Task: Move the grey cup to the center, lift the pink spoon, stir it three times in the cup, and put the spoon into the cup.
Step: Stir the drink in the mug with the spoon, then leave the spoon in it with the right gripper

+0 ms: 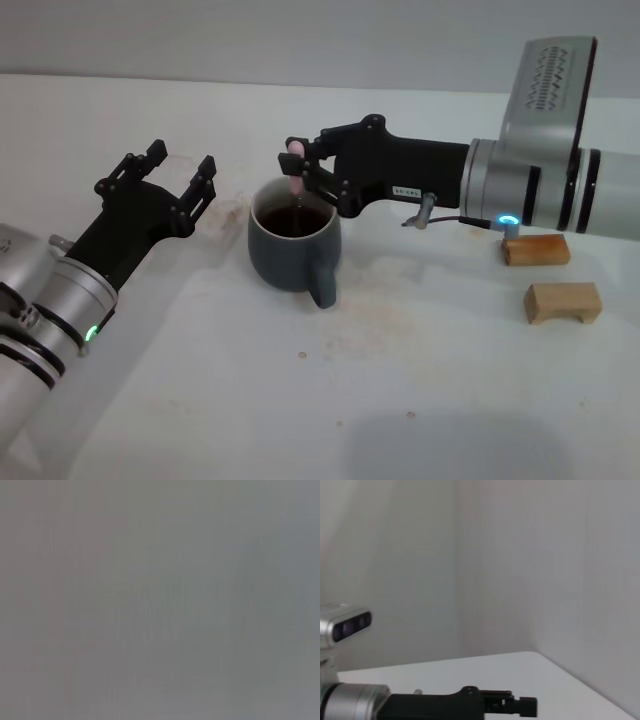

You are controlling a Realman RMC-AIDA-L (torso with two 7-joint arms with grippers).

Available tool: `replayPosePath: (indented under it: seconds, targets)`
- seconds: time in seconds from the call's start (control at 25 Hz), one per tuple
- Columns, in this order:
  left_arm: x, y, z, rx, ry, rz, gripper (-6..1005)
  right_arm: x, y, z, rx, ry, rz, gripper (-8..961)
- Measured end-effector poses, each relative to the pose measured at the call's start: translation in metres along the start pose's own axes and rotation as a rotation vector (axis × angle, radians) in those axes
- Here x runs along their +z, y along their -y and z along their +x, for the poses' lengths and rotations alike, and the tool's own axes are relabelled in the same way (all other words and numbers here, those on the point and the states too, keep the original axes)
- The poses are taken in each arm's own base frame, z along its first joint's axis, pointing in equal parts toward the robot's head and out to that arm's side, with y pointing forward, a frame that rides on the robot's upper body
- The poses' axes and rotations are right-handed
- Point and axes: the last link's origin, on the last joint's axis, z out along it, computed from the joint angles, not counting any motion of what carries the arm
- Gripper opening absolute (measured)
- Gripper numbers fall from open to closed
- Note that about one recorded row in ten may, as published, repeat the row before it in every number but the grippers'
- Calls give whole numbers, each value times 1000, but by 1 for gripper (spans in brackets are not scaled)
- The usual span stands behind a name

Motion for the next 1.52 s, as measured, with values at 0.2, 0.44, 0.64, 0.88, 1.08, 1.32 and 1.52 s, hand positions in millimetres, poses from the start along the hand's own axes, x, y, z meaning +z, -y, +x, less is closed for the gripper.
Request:
replayPosePath:
  seconds: [0.2,0.44,0.64,0.88,1.08,1.32,1.52]
  targets:
    - [3,-1,-1,0,12,-3,645,4,-4,0,-13,-11,-27,110]
    - [5,-1,-1,-12,14,-1,646,3,-6,0,-5,-6,-37,110]
    - [6,0,1,-12,11,1,646,-4,-11,8,20,-2,-43,109]
    - [9,0,2,-8,12,-1,646,-12,-10,15,46,-2,-15,110]
    - [10,0,2,-7,14,-4,646,-15,-5,16,47,-6,15,110]
    - [9,0,1,-8,15,-3,646,-16,1,14,27,-13,41,110]
    - [8,0,1,-10,18,-1,645,-14,7,11,7,-26,64,109]
